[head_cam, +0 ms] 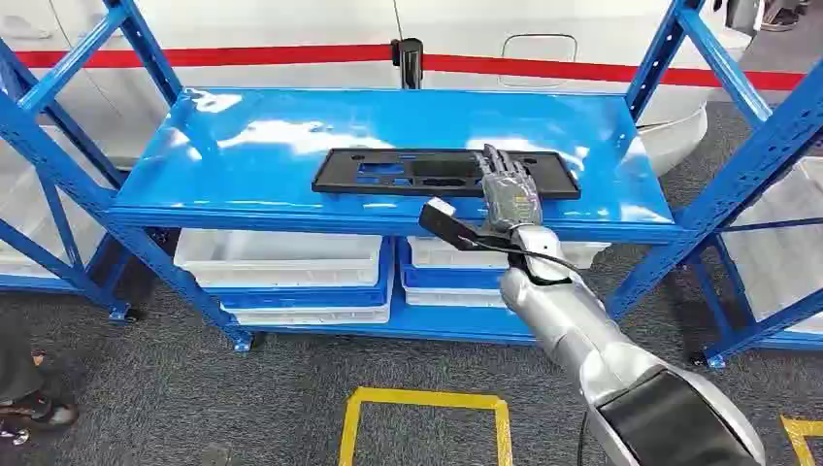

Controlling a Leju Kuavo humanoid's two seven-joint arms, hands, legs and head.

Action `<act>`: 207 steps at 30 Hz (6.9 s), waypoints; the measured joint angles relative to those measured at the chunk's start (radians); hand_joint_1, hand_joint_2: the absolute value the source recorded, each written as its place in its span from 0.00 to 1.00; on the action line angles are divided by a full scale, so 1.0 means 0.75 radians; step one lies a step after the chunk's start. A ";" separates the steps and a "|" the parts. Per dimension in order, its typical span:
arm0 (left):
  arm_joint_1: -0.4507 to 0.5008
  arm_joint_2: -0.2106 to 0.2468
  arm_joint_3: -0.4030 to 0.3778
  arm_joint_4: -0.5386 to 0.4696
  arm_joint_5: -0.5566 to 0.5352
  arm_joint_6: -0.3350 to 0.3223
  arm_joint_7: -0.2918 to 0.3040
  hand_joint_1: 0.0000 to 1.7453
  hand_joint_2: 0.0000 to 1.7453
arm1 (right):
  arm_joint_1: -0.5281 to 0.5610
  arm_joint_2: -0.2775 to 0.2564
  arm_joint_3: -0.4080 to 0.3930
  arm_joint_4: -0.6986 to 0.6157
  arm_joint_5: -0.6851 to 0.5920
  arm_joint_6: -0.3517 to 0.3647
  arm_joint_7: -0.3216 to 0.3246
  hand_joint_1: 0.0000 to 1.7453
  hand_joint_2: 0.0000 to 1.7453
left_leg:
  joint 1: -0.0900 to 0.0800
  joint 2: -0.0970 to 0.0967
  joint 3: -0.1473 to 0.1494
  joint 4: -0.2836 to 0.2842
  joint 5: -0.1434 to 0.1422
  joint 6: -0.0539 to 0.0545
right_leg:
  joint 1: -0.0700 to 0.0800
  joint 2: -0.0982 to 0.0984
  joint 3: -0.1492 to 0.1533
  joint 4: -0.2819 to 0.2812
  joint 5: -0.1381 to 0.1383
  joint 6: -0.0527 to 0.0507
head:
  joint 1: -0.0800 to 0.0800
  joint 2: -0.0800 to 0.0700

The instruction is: Take the parts from the cabinet and place them on the table.

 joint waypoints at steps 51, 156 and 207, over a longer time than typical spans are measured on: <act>-0.007 -0.011 0.037 -0.001 0.025 0.057 -0.186 0.00 0.00 | 0.018 0.001 -0.001 0.016 0.048 0.012 -0.022 1.00 1.00 | 0.017 -0.010 -0.157 0.408 -0.245 -0.094 | -0.023 -0.003 -0.024 -0.022 0.055 -0.031 | -0.015 0.001; -0.054 -0.016 0.070 -0.003 -0.084 0.150 0.000 0.00 1.00 | 0.310 -0.201 -0.341 -0.833 -0.097 -0.017 -0.230 1.00 1.00 | -0.001 0.005 0.048 -0.013 -0.027 0.011 | -0.007 -0.012 -0.171 0.143 -0.038 -0.016 | 0.000 0.000; -0.044 -0.027 0.099 -0.008 -0.091 0.155 -0.004 0.00 1.00 | 0.304 -0.186 -0.379 -0.803 -0.060 -0.009 -0.250 1.00 1.00 | 0.035 0.005 -0.190 0.345 -0.089 -0.051 | -0.032 0.002 0.006 0.046 -0.025 0.035 | -0.005 0.000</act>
